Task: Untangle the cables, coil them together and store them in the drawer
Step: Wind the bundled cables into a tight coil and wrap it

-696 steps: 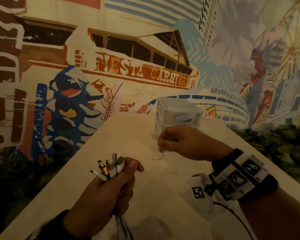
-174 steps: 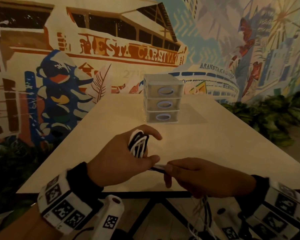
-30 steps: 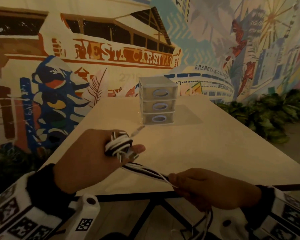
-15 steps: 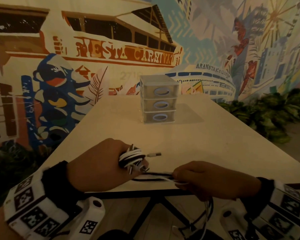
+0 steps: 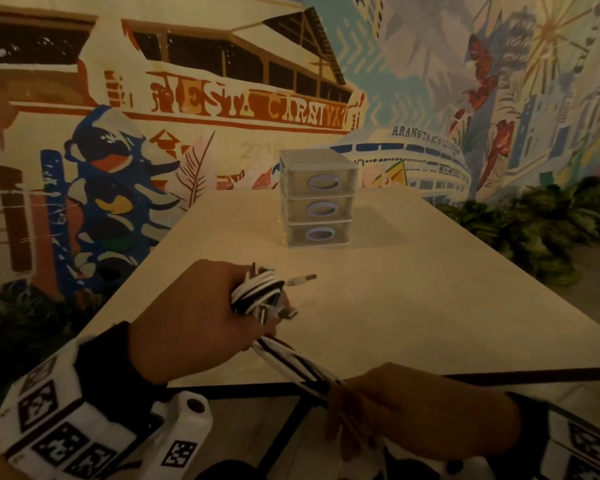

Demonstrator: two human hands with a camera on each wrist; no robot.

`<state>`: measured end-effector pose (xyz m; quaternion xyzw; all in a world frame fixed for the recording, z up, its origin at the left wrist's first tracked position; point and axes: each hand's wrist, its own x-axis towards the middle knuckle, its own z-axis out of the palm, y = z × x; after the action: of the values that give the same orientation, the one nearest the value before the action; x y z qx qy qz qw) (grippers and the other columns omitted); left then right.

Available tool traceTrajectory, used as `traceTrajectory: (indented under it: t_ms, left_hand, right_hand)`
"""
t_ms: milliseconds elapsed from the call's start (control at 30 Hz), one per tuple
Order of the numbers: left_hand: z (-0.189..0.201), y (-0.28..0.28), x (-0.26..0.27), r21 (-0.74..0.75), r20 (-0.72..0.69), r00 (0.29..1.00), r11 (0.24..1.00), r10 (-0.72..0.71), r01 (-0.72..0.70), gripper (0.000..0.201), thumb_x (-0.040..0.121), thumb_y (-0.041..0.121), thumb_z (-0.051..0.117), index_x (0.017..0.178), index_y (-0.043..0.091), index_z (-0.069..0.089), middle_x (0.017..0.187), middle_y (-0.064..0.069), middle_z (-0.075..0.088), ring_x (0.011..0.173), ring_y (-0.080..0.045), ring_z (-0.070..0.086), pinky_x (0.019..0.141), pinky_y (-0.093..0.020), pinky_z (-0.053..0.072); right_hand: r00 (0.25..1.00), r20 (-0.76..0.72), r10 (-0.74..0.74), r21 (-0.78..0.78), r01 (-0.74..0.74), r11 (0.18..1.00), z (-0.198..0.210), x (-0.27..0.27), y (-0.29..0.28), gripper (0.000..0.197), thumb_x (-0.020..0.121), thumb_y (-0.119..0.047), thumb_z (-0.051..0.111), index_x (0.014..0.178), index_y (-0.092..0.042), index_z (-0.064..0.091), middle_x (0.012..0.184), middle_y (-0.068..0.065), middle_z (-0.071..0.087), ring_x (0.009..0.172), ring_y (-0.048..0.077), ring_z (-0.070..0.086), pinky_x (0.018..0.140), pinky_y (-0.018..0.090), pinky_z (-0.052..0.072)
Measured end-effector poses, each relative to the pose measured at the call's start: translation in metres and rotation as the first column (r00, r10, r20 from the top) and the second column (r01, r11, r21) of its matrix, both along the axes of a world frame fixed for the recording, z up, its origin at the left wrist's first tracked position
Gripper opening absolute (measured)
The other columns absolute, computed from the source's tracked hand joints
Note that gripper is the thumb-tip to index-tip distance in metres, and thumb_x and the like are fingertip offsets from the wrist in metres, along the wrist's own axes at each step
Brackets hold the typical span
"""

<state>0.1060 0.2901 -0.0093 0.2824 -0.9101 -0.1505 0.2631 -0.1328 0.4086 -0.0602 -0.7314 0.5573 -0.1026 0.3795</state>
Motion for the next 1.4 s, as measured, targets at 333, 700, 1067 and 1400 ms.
traceTrajectory:
  t_ms: [333, 700, 1067, 1400]
  left_hand:
    - [0.014, 0.034, -0.027, -0.251, 0.107, 0.973, 0.941, -0.205, 0.226, 0.013, 0.080, 0.040, 0.047, 0.083, 0.033, 0.057, 0.065, 0.011, 0.063, 0.068, -0.010, 0.054, 0.056, -0.022, 0.048]
    - [0.034, 0.001, 0.013, -0.206, 0.130, 0.978, 0.960, -0.164, 0.189, 0.013, 0.083, 0.033, 0.057, 0.095, 0.035, 0.061, 0.081, 0.029, 0.062, 0.077, 0.003, 0.059, 0.073, 0.000, 0.041]
    - [-0.013, -0.022, 0.014, -0.314, 0.298, 0.941, 0.915, -0.160, 0.255, 0.013, 0.086, 0.025, 0.057, 0.097, 0.030, 0.061, 0.084, 0.008, 0.067, 0.083, -0.011, 0.054, 0.080, -0.015, 0.042]
    - [-0.011, 0.002, -0.003, -0.134, 0.390, 0.916, 0.978, -0.094, 0.158, 0.034, 0.087, 0.046, 0.048, 0.121, 0.043, 0.054, 0.100, 0.016, 0.069, 0.088, -0.001, 0.063, 0.078, -0.024, 0.053]
  right_hand:
    - [0.936, 0.342, 0.083, -0.195, -0.016, 0.981, 0.035, 0.014, -0.017, 0.053, 0.089, -0.042, 0.072, 0.135, -0.019, 0.059, 0.119, -0.010, 0.070, 0.109, -0.001, 0.065, 0.105, 0.036, 0.051]
    - [0.686, 0.711, -0.155, 0.306, -0.103, 0.946, 0.002, 0.031, -0.036, 0.044, 0.100, -0.055, 0.047, 0.071, -0.022, 0.048, 0.058, -0.002, 0.023, 0.044, 0.012, 0.022, 0.045, 0.023, 0.025]
    - [0.784, 0.543, -0.301, 0.354, 0.112, 0.928, 0.002, 0.017, -0.035, 0.045, 0.108, -0.043, 0.035, 0.070, -0.019, 0.042, 0.058, -0.002, 0.022, 0.040, 0.006, 0.023, 0.040, 0.019, 0.018]
    - [0.800, 0.515, -0.309, 0.277, 0.186, 0.943, 0.008, 0.007, -0.030, 0.044, 0.110, -0.032, 0.028, 0.073, -0.017, 0.044, 0.058, -0.003, 0.031, 0.047, 0.012, 0.020, 0.050, 0.028, 0.019]
